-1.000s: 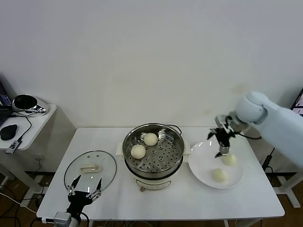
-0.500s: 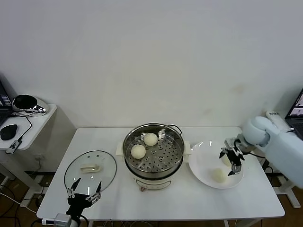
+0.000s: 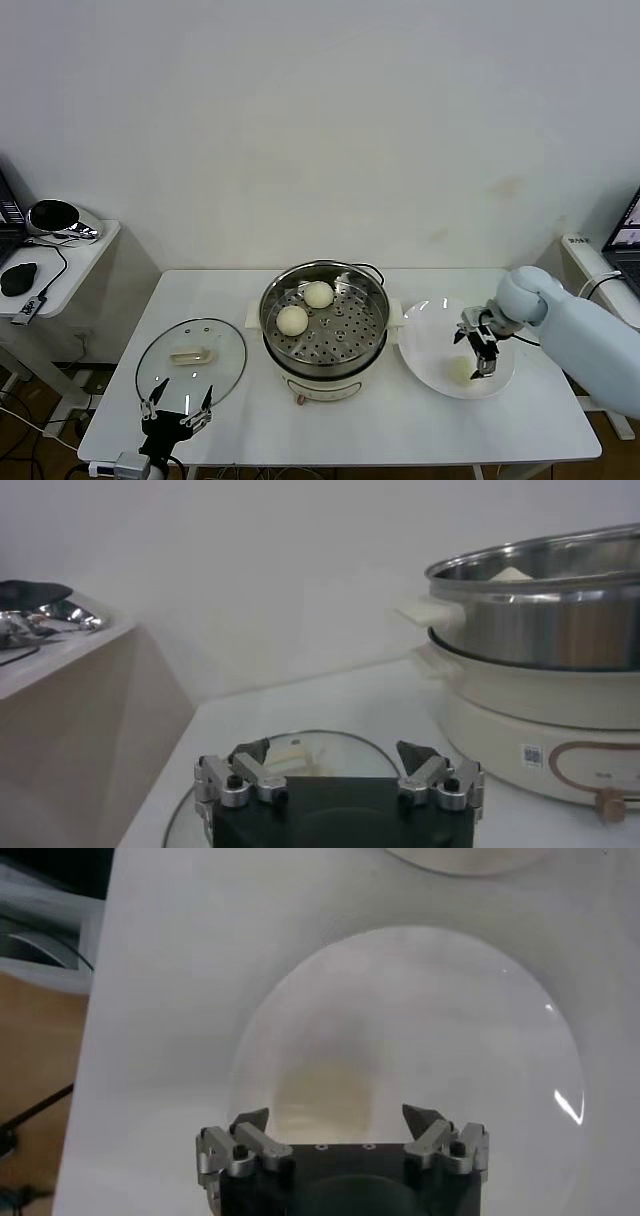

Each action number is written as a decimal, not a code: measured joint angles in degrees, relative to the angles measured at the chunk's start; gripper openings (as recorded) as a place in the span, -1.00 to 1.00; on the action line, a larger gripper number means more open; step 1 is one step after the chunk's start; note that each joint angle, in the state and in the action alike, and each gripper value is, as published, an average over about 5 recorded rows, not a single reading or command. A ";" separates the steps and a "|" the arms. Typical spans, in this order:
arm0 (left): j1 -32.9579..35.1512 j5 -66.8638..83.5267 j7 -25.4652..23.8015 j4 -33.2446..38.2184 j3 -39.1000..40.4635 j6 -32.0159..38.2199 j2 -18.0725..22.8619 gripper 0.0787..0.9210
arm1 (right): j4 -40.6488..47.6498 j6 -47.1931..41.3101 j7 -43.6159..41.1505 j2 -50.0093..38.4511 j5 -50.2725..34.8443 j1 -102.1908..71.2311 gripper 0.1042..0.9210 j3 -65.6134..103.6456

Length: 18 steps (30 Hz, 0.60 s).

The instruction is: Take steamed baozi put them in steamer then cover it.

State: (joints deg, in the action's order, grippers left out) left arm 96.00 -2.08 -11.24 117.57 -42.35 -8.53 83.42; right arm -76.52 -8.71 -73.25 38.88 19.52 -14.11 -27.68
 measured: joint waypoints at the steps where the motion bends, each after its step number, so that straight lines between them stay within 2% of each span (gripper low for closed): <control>1: -0.03 0.00 0.00 -0.08 0.01 0.00 0.00 0.77 | 0.21 0.04 0.01 0.11 0.27 -0.15 0.76 0.01; 15: -0.49 -0.19 -0.06 -0.89 0.31 -0.04 0.12 0.77 | 2.34 -0.02 0.38 1.51 2.52 -1.87 0.76 0.56; 18: -0.48 -0.20 -0.06 -0.96 0.33 -0.04 0.13 0.77 | 2.52 -0.23 0.45 1.59 2.62 -1.96 0.69 0.57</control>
State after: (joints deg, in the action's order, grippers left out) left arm 95.52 -2.28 -11.29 116.61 -42.02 -8.57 83.55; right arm -74.00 -8.94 -72.80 40.46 22.14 -16.07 -27.11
